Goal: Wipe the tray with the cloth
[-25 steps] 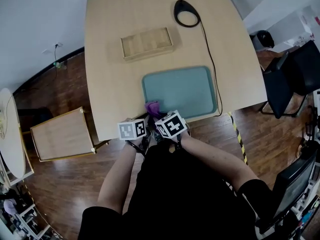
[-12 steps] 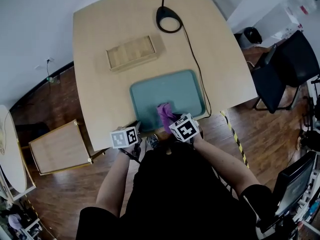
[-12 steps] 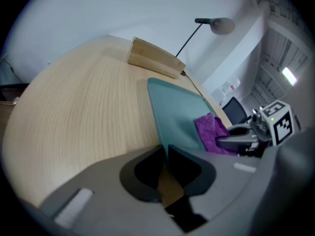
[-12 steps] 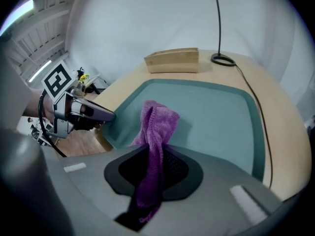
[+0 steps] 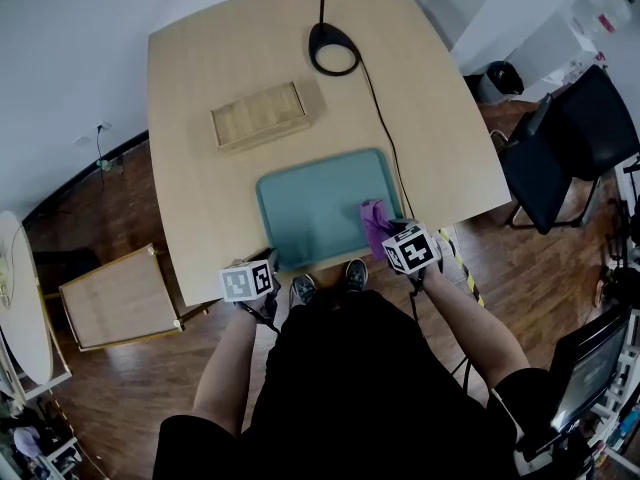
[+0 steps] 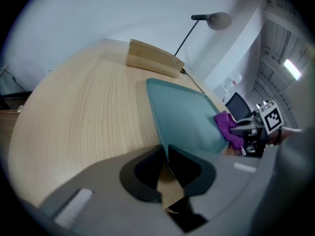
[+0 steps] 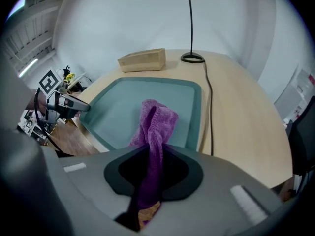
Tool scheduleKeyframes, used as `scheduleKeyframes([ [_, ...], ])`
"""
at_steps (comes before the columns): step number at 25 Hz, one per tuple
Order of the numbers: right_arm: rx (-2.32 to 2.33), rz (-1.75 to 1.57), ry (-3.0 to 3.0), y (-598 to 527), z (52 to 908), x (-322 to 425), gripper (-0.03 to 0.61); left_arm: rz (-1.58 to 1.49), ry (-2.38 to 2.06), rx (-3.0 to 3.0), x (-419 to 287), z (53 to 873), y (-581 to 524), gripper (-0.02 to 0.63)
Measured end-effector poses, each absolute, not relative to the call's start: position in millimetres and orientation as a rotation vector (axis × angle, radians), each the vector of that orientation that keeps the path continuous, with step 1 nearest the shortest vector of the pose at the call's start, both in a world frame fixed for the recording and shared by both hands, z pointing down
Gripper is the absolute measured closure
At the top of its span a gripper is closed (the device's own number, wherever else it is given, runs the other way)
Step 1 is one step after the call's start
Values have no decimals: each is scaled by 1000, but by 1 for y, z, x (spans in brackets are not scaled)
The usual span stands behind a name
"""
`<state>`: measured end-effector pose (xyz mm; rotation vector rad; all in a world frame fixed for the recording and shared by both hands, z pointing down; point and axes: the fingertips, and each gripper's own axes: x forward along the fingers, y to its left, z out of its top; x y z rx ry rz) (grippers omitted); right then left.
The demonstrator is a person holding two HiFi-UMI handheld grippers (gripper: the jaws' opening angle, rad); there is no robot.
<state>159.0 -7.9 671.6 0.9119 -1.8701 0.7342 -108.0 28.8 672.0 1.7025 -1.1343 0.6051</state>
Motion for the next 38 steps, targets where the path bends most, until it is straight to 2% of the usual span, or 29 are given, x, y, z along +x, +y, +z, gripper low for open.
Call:
scheduleKeyframes([
  [8,949,741,-1819,-15,673,200,520,646,-1143,1712,-104,669,29,549],
  [17,929,731,-1883,-24,663,190,522,611,-1141,1698,-108,672,32,549],
  [25,851,361,-1980,-125,620,178,522,681,-1118,1712,-100,665,26,541],
  [33,540,-25,-2027,-188,588,55,522,682,-1116,1684,-96,664,25,549],
  [38,427,-192,-1922,-189,614,78,522,673,-1140,1681,-105,662,28,550],
])
